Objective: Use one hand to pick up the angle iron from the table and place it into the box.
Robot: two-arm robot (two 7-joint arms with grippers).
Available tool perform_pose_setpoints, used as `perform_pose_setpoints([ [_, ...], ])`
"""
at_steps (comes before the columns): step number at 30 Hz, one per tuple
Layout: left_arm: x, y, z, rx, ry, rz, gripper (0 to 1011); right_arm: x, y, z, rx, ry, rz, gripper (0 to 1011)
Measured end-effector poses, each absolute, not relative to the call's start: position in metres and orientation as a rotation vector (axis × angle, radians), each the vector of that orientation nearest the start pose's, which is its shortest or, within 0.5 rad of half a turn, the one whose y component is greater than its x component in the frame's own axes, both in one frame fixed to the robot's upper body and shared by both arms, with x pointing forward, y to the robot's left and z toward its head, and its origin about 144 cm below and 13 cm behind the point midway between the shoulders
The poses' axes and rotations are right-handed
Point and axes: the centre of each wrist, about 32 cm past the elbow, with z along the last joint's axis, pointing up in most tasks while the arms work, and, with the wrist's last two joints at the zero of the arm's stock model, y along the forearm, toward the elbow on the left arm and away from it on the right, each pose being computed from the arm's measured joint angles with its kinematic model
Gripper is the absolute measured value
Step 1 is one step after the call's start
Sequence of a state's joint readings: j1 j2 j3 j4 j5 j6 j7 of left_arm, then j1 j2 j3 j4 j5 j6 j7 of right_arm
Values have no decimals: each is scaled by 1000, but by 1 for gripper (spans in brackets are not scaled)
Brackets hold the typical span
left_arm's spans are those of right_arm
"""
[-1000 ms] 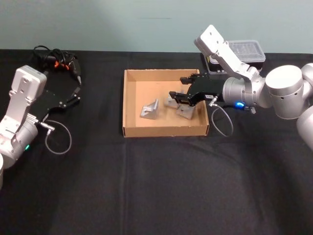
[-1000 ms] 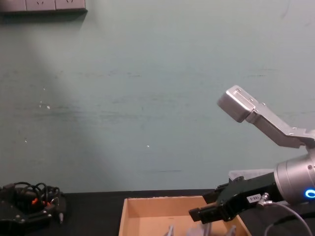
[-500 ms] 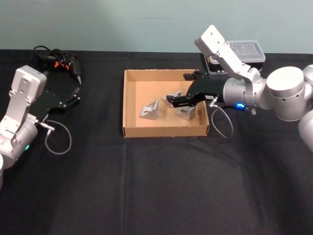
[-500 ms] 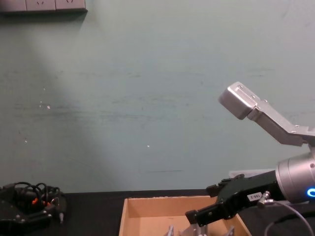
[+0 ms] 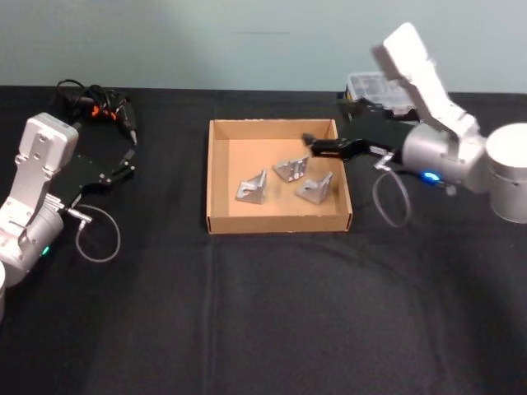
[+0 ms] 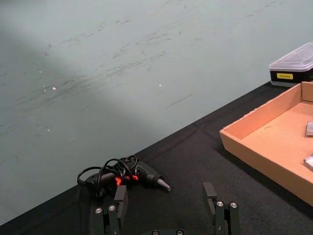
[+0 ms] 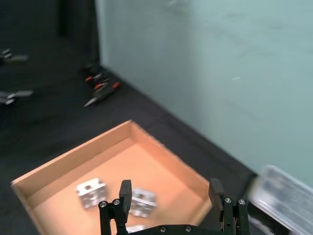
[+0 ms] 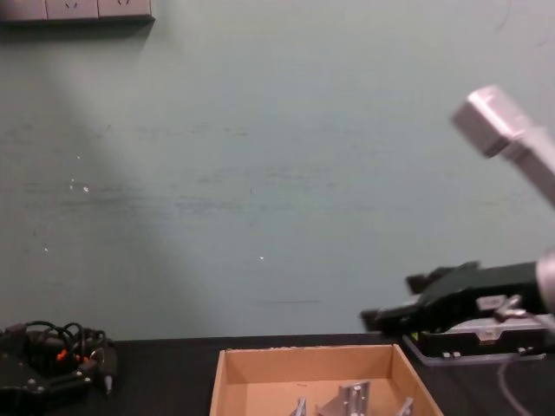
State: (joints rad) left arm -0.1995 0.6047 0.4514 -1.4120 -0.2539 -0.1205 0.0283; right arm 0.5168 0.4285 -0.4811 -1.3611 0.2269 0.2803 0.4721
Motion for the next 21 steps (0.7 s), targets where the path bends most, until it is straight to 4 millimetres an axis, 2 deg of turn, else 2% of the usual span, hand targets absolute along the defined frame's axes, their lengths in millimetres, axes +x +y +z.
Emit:
perform_pose_setpoints([
  [7,489,310,1140,304,-285,1248,1000,537,-274,1234,-293,-104,-1031,1004],
  [14,489,310,1140,304,-285,1248,1000,502,-306,1213,-257,-56,-1234,1004],
  [21,489,310,1140,305,-285,1248,1000,486,-316,1198,-260,-14,-1301,1004],
])
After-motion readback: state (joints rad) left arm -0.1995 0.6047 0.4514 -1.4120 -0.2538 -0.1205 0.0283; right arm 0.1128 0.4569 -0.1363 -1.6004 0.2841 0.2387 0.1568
